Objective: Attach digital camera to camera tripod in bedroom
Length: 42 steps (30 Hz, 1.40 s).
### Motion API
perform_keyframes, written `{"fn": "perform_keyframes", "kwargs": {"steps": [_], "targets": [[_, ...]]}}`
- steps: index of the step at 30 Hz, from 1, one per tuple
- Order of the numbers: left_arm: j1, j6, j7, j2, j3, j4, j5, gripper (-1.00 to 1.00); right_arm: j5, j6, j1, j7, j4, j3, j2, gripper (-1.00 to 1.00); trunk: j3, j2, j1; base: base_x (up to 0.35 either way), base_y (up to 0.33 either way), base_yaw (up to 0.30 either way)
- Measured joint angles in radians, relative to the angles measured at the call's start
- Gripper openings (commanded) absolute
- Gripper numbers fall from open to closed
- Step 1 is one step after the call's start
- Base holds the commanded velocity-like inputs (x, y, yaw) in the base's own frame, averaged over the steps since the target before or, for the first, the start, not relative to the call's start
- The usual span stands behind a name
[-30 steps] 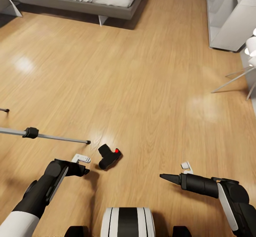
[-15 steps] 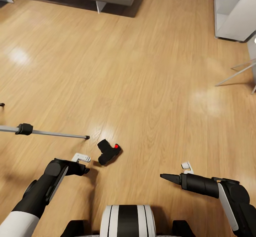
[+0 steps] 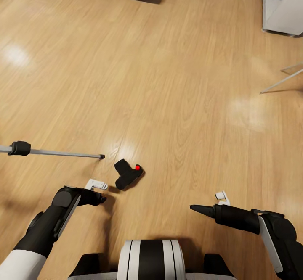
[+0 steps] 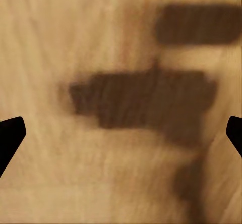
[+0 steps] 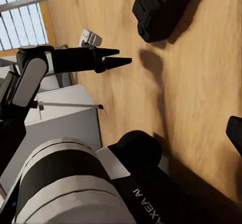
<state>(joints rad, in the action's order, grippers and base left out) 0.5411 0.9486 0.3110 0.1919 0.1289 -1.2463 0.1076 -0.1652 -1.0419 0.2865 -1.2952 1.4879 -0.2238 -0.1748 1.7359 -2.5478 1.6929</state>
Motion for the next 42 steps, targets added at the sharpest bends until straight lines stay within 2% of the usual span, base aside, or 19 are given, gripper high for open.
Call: {"fn": "perform_keyframes", "kwargs": {"steps": [9,17,26,33,38,42], "targets": [[0.0,0.006,0.004,0.001,-0.001,-0.031,-0.002,1.0,-0.002,0.0,0.0,-0.006,0.005,-0.007,-0.005,1.0,0.0,0.0,0.0,0.0,0.0,0.0],[0.0,0.0,0.004,0.001,0.0,-0.067,-0.003,1.0,0.003,0.0,0.0,-0.003,0.004,-0.058,-0.023,1.0,0.0,0.0,0.0,0.0,0.0,0.0],[0.0,-0.014,0.013,0.003,0.004,-0.103,-0.004,1.0,0.005,0.0,0.0,-0.002,0.003,-0.072,-0.026,1.0,0.0,0.0,0.0,0.0,0.0,-0.043],[0.0,-0.095,0.086,0.007,0.019,-0.107,0.0,1.0,0.006,0.0,0.0,-0.002,0.001,-0.073,-0.026,1.0,-0.003,0.0,0.0,0.0,0.0,-0.196],[0.0,-0.149,0.154,0.019,0.033,-0.095,0.008,1.0,0.006,0.0,0.0,-0.001,0.0,-0.075,-0.026,1.0,-0.005,0.0,0.0,0.0,0.0,-0.147],[0.0,-0.157,0.163,0.025,0.045,-0.09,0.011,1.0,0.006,0.0,0.0,-0.001,-0.001,-0.075,-0.026,1.0,-0.005,0.0,0.0,0.0,0.0,-0.028]]}}
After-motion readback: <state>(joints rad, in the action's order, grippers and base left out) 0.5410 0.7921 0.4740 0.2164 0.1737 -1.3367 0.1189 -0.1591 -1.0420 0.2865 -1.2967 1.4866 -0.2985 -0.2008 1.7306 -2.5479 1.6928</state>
